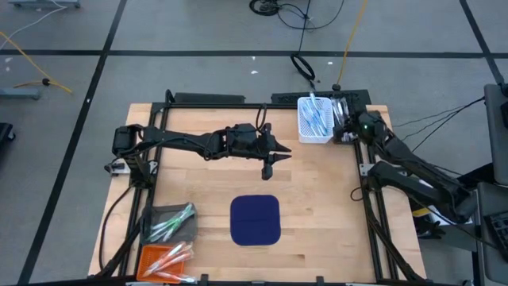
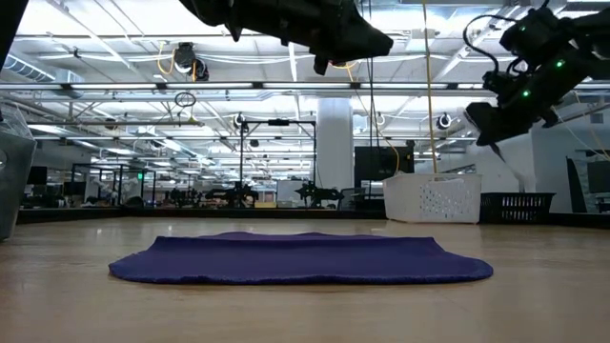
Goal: Pick & Place Toothbrushes
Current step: Put the violet toothbrush into the black basket
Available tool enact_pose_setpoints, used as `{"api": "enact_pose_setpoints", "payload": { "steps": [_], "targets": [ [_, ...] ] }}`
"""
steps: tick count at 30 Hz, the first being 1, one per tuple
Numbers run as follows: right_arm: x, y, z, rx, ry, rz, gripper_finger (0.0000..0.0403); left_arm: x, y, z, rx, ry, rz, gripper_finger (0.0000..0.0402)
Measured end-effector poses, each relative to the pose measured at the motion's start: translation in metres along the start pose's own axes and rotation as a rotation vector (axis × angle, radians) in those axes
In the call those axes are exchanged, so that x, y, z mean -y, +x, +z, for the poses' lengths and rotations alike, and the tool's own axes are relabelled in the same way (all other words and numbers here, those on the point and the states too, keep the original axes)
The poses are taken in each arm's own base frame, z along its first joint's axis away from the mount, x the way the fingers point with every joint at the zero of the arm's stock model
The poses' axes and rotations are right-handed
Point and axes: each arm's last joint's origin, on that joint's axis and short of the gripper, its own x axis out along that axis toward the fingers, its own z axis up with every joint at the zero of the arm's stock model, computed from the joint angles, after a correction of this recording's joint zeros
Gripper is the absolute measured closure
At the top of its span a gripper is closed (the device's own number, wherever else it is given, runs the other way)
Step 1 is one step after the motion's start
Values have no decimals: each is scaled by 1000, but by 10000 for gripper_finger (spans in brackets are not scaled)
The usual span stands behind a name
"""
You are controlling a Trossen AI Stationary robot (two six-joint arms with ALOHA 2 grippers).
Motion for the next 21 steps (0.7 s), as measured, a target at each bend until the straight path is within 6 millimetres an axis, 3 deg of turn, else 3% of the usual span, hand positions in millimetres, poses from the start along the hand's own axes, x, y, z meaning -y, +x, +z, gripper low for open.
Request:
{"api": "enact_pose_setpoints", "payload": {
  "steps": [15, 21],
  "targets": [
    [2, 4, -2, -35, -12, 22, 380, 1, 0, -1, -6, -2, -2, 316],
    [2, 7, -12, -72, -22, 9, 377, 3, 0, -1, -6, -3, -6, 316]
  ]
}}
